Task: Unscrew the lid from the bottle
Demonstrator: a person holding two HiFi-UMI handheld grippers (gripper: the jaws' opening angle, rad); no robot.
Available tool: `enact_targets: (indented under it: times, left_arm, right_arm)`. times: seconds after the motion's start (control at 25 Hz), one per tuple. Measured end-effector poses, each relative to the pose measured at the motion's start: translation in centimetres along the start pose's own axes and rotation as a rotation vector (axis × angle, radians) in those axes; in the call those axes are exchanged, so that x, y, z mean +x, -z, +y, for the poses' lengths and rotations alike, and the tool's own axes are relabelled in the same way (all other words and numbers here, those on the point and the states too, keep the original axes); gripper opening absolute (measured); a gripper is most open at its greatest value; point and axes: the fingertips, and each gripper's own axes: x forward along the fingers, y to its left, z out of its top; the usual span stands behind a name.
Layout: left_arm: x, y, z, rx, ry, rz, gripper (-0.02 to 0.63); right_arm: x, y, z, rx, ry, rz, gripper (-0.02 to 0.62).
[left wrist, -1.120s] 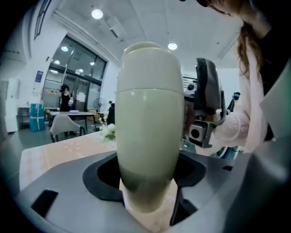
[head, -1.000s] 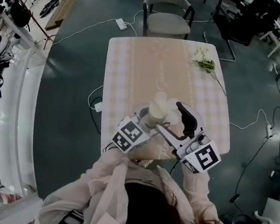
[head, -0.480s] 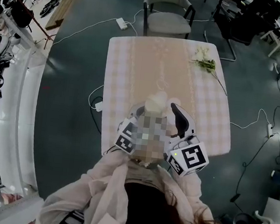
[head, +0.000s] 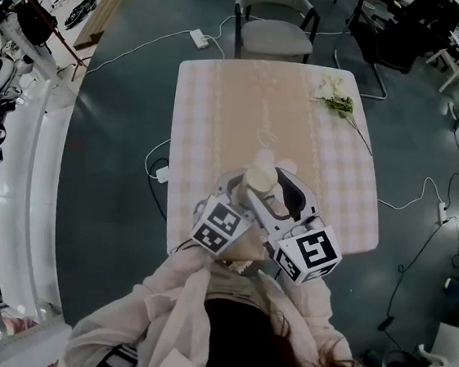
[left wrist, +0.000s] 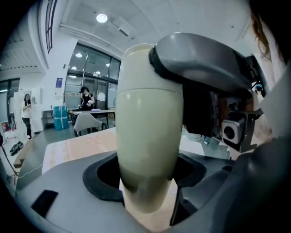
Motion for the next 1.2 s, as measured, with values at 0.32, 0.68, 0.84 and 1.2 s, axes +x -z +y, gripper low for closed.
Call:
enact_targets:
  times: [0.32,0.68,0.84,1.2]
  left_arm:
    - [-0.3,0.2,-0.9,0.03,0.069,0.015,0.316]
    - [-0.9,0.5,-1.9,0.082,0.19,0.022,0.316]
    - [-1.0,0.5,-2.6,0.094,0.242,0.028,0.316]
    - [-1.9,1.2,-4.6,0.14,0.386,0.052,0.316]
  right_arm:
    - [-0.5,0.2,0.3,0.0,-0.064,0.008,0.267]
    - [-0.9,0.2,1.2,-0.034,-0.227,0.035,0.267]
    - [-1.3,0.2,1.5,-0.05,-0.299,0.041,0.267]
    - [-2.7,0.6,2.7,-0.093,-0.468,0.046,0.267]
